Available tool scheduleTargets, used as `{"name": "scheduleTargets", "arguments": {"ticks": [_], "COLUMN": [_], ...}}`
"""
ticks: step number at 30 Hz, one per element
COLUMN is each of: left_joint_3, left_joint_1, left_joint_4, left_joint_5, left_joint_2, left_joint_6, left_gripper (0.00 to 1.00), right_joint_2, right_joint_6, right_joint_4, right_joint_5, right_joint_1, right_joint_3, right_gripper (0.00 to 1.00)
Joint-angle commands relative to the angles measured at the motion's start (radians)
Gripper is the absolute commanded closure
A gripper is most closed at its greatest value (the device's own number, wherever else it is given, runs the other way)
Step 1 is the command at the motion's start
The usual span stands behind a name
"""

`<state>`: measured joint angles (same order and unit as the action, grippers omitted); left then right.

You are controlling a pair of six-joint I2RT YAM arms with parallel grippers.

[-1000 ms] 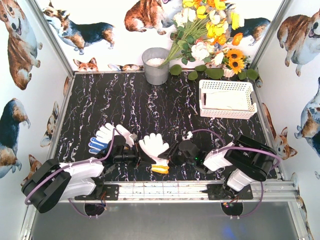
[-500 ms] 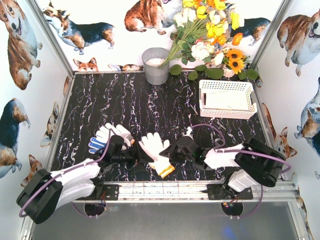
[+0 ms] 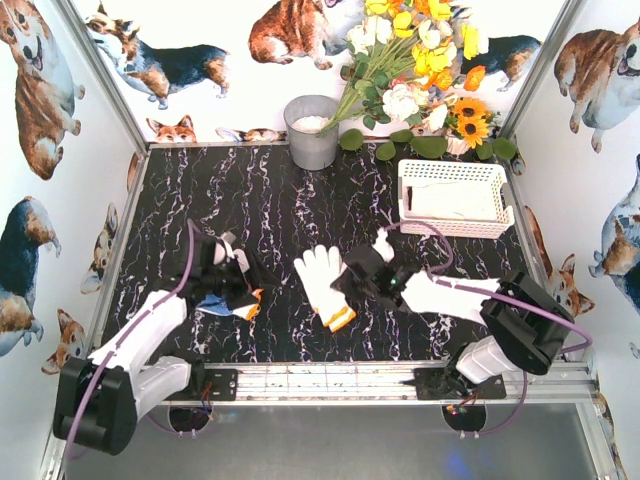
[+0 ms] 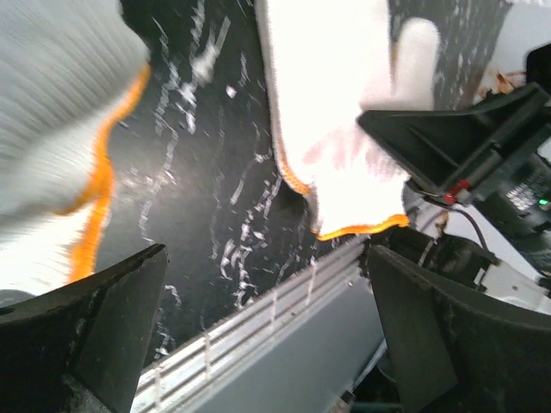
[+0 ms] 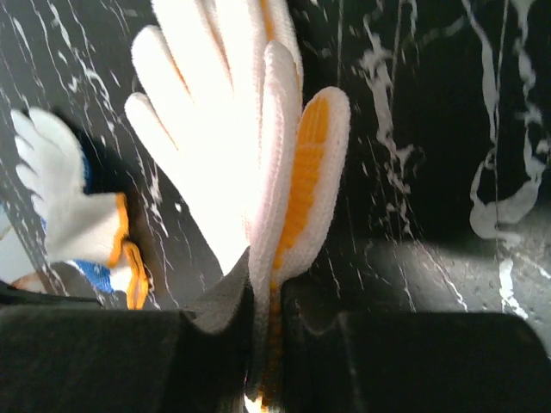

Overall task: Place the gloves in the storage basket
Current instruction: Pick up the glove from the center of the board.

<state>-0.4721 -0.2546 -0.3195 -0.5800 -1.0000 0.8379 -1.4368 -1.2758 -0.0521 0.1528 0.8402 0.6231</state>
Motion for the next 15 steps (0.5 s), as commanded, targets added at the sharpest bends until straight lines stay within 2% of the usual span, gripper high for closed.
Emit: {"name": "scheduleTargets", "arguments": {"ticks": [1,9,15], "left_joint_3": [-0.083,-0.252,-0.273], "left_joint_1": [0.107,0.231,0.264], "left_joint_4": [-0.158,-0.247,-0.245], "left_joint_5": [-0.006,0.076,0.123], "left_joint_2": [-0.045,-0.113,-0.134], "left_joint_6": [-0.224,-0.419,-0.466], "left_gripper": [0.07,0.07,0.07], "right_joint_2": [-0.043,-0.170,-0.207], "right_joint_6": [0.074,0.158,0.187], "right_joint_4": [-0.189,-0.443,-0.483], "right_joint_5": [0.127,0.226,0.212], "right_joint_1": [-0.040,-0.152,-0.248], "right_joint_3": [0.148,0.380,0.469], "right_gripper": [1.00,1.00,1.00]}}
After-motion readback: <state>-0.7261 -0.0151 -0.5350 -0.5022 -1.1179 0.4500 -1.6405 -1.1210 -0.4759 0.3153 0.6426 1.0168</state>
